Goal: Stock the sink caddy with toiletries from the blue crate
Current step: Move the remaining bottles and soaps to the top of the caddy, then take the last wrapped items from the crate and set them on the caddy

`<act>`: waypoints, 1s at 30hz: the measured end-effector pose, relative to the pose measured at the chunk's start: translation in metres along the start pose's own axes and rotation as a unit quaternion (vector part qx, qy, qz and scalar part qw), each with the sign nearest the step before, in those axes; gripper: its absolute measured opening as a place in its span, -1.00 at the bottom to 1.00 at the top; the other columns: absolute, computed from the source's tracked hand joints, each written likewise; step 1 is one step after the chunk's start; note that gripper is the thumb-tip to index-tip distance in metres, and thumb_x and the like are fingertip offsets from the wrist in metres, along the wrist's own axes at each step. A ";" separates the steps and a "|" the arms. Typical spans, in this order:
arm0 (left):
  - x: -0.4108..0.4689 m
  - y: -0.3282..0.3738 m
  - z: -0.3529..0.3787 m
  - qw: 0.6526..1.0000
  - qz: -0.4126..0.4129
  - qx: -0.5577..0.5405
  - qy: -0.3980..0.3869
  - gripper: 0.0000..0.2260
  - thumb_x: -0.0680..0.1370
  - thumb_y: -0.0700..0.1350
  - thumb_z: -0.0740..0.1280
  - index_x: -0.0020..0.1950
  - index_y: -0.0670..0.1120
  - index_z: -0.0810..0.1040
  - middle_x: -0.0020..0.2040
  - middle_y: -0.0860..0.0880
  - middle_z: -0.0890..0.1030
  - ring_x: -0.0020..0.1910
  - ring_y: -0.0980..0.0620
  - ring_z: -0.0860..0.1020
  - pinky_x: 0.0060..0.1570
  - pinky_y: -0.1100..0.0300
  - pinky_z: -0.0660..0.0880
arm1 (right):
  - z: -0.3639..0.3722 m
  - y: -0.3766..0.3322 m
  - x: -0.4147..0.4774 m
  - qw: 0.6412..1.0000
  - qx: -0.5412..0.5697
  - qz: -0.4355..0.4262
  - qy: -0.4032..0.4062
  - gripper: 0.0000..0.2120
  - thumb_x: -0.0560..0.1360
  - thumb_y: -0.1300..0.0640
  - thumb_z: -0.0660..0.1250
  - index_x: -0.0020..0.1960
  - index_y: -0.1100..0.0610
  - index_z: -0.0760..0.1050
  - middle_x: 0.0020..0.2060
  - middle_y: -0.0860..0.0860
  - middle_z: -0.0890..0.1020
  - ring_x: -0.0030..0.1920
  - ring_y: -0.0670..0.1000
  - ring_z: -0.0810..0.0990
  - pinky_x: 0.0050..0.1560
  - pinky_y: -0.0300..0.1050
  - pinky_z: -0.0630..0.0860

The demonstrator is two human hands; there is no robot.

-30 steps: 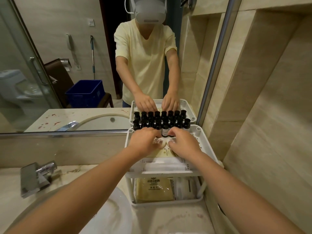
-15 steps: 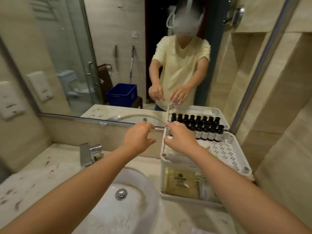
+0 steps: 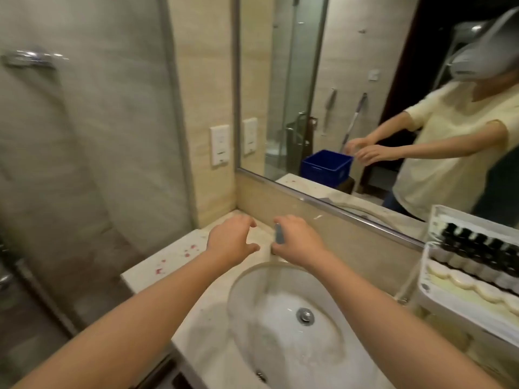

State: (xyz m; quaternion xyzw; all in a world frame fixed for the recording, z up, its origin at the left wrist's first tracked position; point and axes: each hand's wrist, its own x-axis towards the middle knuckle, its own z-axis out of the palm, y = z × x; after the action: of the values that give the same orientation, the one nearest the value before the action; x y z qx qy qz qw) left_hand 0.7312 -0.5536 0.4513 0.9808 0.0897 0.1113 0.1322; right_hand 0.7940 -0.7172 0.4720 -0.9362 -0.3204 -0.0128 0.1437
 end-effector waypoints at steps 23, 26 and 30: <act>-0.350 -0.372 -0.137 0.951 -0.300 0.067 0.026 -0.47 0.44 0.15 0.44 0.36 0.06 0.41 0.27 0.05 0.47 0.23 0.01 0.49 0.15 0.04 0.49 | 0.172 -0.475 -0.053 0.943 0.000 -0.306 -0.129 -0.37 0.43 -0.02 0.36 0.46 0.07 0.29 0.31 0.07 0.42 0.35 0.12 0.37 0.28 0.02 0.42; -0.397 -0.399 -0.151 0.938 -0.335 0.073 0.045 -0.46 0.46 0.15 0.43 0.38 0.06 0.39 0.25 0.06 0.47 0.20 0.04 0.50 0.11 0.07 0.52 | 0.188 -0.526 -0.067 0.926 -0.010 -0.349 -0.145 -0.36 0.45 -0.03 0.35 0.48 0.06 0.27 0.34 0.05 0.40 0.37 0.11 0.35 0.31 0.01 0.40; -0.459 -0.430 -0.163 0.915 -0.395 0.069 0.053 -0.49 0.48 0.14 0.42 0.38 0.06 0.38 0.25 0.07 0.47 0.17 0.05 0.49 0.00 0.12 0.49 | 0.209 -0.585 -0.086 0.902 -0.013 -0.400 -0.161 -0.38 0.45 -0.01 0.33 0.47 0.04 0.28 0.31 0.02 0.41 0.36 0.10 0.36 0.25 -0.01 0.43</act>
State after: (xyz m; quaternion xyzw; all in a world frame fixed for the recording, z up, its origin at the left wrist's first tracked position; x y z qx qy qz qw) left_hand 0.1887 -0.2010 0.3950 0.8650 0.4839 0.0949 0.0924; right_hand 0.3583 -0.2692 0.4142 -0.7201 -0.6869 0.0771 0.0607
